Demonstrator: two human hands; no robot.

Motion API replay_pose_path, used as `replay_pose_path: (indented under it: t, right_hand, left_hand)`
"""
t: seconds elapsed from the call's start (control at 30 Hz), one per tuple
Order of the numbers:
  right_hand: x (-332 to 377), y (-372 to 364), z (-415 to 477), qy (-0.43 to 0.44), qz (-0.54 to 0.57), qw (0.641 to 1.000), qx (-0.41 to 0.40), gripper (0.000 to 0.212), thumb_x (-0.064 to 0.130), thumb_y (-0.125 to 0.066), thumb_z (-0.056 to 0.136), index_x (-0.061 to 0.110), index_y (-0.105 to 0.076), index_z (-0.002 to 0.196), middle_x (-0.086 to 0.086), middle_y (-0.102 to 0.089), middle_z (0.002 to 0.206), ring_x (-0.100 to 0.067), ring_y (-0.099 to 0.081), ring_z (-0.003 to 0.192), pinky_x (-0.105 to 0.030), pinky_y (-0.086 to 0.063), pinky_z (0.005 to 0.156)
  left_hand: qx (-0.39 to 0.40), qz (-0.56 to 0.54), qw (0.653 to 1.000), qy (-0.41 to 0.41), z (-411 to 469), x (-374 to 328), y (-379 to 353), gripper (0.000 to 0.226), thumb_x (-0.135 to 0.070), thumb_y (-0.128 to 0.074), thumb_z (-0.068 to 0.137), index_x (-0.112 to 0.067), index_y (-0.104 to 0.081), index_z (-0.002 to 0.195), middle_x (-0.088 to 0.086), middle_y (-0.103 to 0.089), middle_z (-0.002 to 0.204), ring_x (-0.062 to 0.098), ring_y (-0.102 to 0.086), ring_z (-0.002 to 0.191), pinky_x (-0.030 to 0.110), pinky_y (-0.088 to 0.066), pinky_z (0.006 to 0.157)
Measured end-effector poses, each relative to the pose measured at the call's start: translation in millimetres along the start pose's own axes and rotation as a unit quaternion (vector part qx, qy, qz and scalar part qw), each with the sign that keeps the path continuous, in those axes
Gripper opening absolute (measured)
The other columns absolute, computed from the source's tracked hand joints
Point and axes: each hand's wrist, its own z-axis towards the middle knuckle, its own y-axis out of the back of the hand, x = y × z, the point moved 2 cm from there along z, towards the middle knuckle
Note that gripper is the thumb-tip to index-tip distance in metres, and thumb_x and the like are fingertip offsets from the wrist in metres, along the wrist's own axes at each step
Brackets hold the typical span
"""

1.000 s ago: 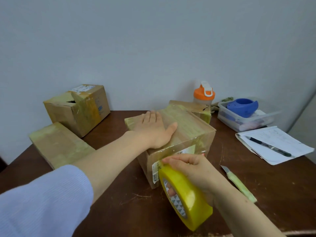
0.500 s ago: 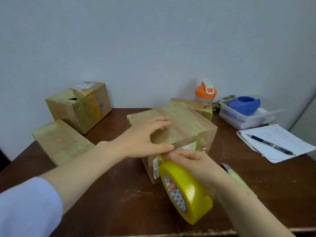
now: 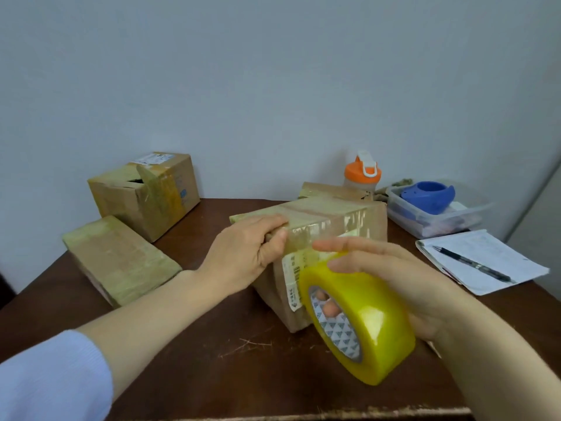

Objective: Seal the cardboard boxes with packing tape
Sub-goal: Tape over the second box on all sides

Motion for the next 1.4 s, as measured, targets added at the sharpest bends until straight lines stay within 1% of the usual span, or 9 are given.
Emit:
replay_pose_path:
  t: [0.1,0.23,0.33,0.4,0.47,0.6,0.73,0.9,1.4]
  right_hand:
    - [40.2,-4.3,-9.0,0.066,0.01,0.997,0.033,0.059,0.008,-0.072,0.061,0.021,-0.063,0.118,-0.025,-0.071,0.096,-0.037,-0.07,0.083,-0.041,-0.06,0.064]
    - [80.9,-18.2,5.9,0.155,-0.015,0.987,0.034,0.074,0.002,-0.077,0.054,0.024,-0.058,0.122,-0.018,-0.073,0.09,-0.031,-0.072,0.075,-0.033,-0.057,0.059]
    - [81.7,-34.1,32.0,0.176,-0.018,0.984,-0.002,0.071,0.016,-0.076,0.058,0.025,-0.057,0.125,-0.011,-0.074,0.091,-0.025,-0.072,0.073,-0.031,-0.057,0.06]
    - [77.6,-41.2,48.1,0.194,0.008,0.981,-0.018,0.058,0.017,-0.073,0.072,0.024,-0.054,0.127,-0.012,-0.073,0.079,-0.024,-0.07,0.062,-0.031,-0.057,0.056]
    - [73.5,-42.1,59.2,0.203,0.017,0.978,-0.05,0.051,0.021,-0.069,0.083,0.026,-0.052,0.13,-0.013,-0.072,0.074,-0.023,-0.069,0.058,-0.032,-0.058,0.056]
    - [63.1,-34.8,66.8,0.217,-0.059,0.971,-0.086,0.052,0.03,-0.072,0.08,0.049,-0.053,0.125,0.019,-0.068,0.097,-0.007,-0.071,0.082,-0.027,-0.058,0.068]
    - [65.5,-34.6,53.8,0.241,-0.043,0.965,-0.097,0.045,0.023,-0.072,0.078,0.043,-0.061,0.117,0.004,-0.066,0.114,-0.016,-0.07,0.092,-0.033,-0.059,0.074]
    - [76.0,-43.6,13.1,0.227,-0.031,0.971,-0.069,0.033,0.026,-0.073,0.06,0.017,-0.075,0.093,-0.006,-0.072,0.075,-0.023,-0.068,0.058,-0.033,-0.056,0.049]
    - [-11.3,-28.5,-36.0,0.069,-0.097,0.986,-0.115,0.024,0.032,-0.072,0.059,0.023,-0.072,0.081,-0.029,-0.066,0.083,-0.035,-0.065,0.05,-0.039,-0.055,0.048]
  left_hand:
    - [0.024,-0.092,0.993,0.077,15.8,9.0,13.2,0.051,-0.055,-0.034,0.093,-0.018,-0.068,0.092,-0.004,-0.07,0.087,0.008,-0.061,0.082,0.03,-0.046,0.075]
    - [0.03,-0.179,0.961,0.208,33.0,29.7,24.0,0.049,-0.03,-0.043,0.099,0.006,-0.054,0.069,0.012,-0.053,0.07,0.018,-0.048,0.068,0.032,-0.035,0.068]
    - [-0.039,-0.145,0.968,0.201,33.0,39.8,26.6,0.029,-0.023,-0.048,0.098,-0.005,-0.069,0.098,0.001,-0.065,0.094,0.013,-0.058,0.092,0.028,-0.042,0.082]
    - [-0.087,-0.109,0.982,0.129,29.3,35.7,27.9,0.032,-0.024,-0.044,0.097,-0.02,-0.06,0.125,-0.015,-0.051,0.123,-0.007,-0.04,0.121,0.019,-0.027,0.104]
    - [-0.024,-0.107,0.988,0.11,24.9,34.3,19.5,0.049,-0.031,-0.035,0.09,-0.03,-0.042,0.139,-0.02,-0.039,0.133,-0.019,-0.016,0.128,0.008,-0.005,0.105]
    - [0.065,-0.087,0.991,0.083,15.2,43.3,1.0,0.05,-0.033,-0.029,0.101,-0.032,-0.006,0.146,-0.022,-0.03,0.14,0.001,-0.024,0.136,0.007,-0.002,0.107]
    - [0.066,-0.058,0.994,0.069,14.9,43.8,0.1,0.055,-0.028,-0.026,0.102,-0.015,-0.007,0.151,-0.002,-0.033,0.151,0.013,-0.032,0.136,0.031,-0.022,0.114]
    - [0.063,-0.026,0.996,0.052,18.3,36.0,1.3,0.052,-0.014,-0.03,0.101,-0.008,-0.012,0.151,0.01,-0.045,0.142,0.024,-0.043,0.127,0.042,-0.033,0.104]
    - [0.049,0.081,0.988,0.119,20.2,37.1,0.1,0.049,-0.024,-0.027,0.1,-0.019,-0.022,0.148,0.004,-0.039,0.147,0.017,-0.035,0.131,0.034,-0.036,0.097]
